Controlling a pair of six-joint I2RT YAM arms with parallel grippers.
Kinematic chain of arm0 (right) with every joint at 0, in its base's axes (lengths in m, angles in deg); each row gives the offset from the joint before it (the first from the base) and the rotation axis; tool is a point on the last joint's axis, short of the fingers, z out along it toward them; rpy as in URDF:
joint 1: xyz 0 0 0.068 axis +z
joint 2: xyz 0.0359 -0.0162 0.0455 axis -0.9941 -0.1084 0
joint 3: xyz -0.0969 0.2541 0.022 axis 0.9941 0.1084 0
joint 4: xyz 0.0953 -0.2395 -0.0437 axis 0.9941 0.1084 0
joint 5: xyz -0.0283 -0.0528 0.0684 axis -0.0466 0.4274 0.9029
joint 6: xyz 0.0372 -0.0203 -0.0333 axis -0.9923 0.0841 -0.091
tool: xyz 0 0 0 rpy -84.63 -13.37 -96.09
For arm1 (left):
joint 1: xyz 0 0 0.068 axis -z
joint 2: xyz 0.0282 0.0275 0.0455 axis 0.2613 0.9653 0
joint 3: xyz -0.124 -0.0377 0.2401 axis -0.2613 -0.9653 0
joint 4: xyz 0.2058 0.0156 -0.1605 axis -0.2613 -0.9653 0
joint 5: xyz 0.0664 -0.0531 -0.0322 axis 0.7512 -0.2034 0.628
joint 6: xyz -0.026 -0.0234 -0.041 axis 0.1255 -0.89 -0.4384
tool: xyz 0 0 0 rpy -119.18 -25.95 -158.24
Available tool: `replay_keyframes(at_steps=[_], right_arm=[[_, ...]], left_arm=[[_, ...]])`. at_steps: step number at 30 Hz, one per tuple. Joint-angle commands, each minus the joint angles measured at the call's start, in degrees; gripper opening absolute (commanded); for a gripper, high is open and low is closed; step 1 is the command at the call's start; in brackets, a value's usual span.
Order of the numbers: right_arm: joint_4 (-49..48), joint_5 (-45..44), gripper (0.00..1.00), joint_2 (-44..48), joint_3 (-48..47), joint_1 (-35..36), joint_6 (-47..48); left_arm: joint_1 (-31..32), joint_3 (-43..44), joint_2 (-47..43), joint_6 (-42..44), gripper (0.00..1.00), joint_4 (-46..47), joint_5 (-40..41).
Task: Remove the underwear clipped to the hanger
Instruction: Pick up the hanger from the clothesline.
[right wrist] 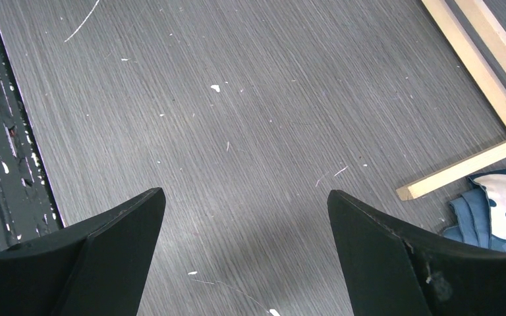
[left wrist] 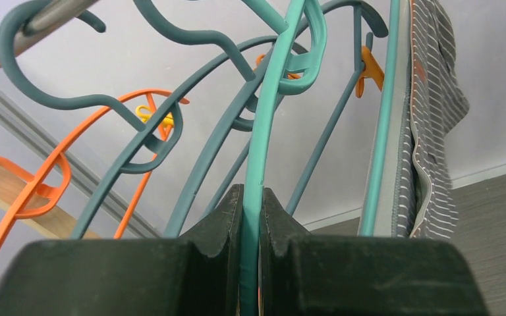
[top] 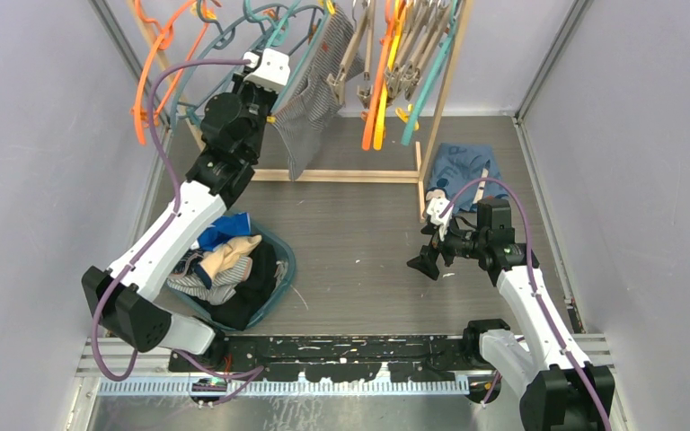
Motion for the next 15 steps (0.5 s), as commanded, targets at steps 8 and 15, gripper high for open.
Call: replay_keyframes(at_steps=[8,15], right_arm=[[-1.13,0.76,1.0,0.18,-0.3,-0.16,1.11],[-1.12,1.6,1.0,0.66,-0.69,-0.19,0.54]], left_arm=[[0.21,-0.22,-7.83,1.37,0.0,4.86,-1.14],[0.15,1.73,-13.87,-0.75,0.0,-16.11,-4.29]])
